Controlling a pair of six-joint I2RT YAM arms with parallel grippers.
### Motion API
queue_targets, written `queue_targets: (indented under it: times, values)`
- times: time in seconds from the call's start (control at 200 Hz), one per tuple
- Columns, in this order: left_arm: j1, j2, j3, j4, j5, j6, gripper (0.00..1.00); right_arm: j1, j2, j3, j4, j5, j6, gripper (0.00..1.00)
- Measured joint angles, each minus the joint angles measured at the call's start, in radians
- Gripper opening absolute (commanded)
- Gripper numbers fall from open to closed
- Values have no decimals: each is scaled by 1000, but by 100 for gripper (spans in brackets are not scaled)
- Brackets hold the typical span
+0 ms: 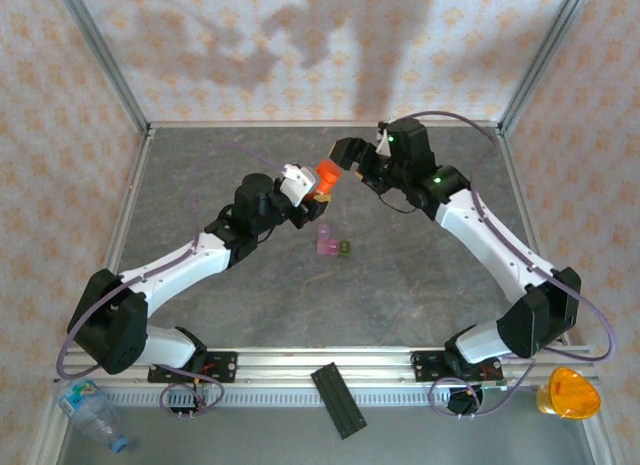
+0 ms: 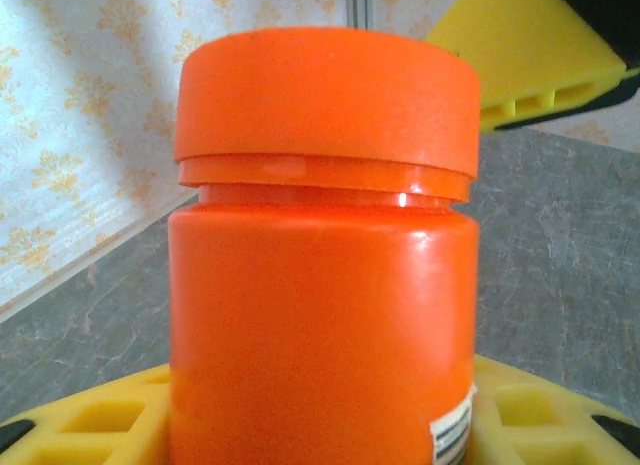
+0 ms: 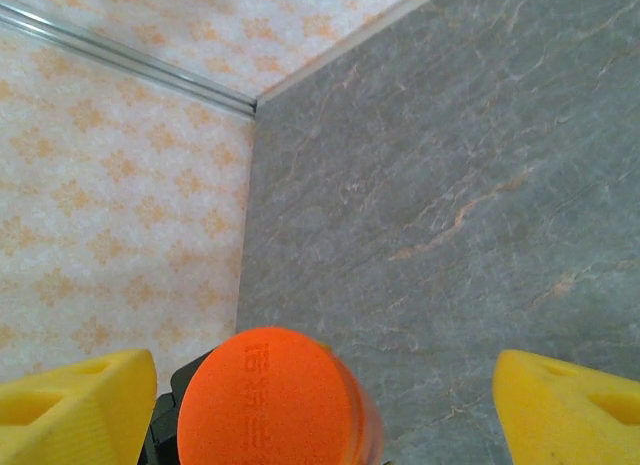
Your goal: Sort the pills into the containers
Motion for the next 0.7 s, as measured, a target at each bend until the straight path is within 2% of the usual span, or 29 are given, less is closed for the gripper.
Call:
queue_targets:
  times: [0.235,0.455,0.696]
  values:
    - [0,12,0,0,0,0,0,55,34,6,-10,9,8,82]
    - [0,13,1,1,0,-1,0,60,49,20,-10,16,15,72]
    - [0,17,1,1,0,-1,0,61,61,32,-9,14,14,55]
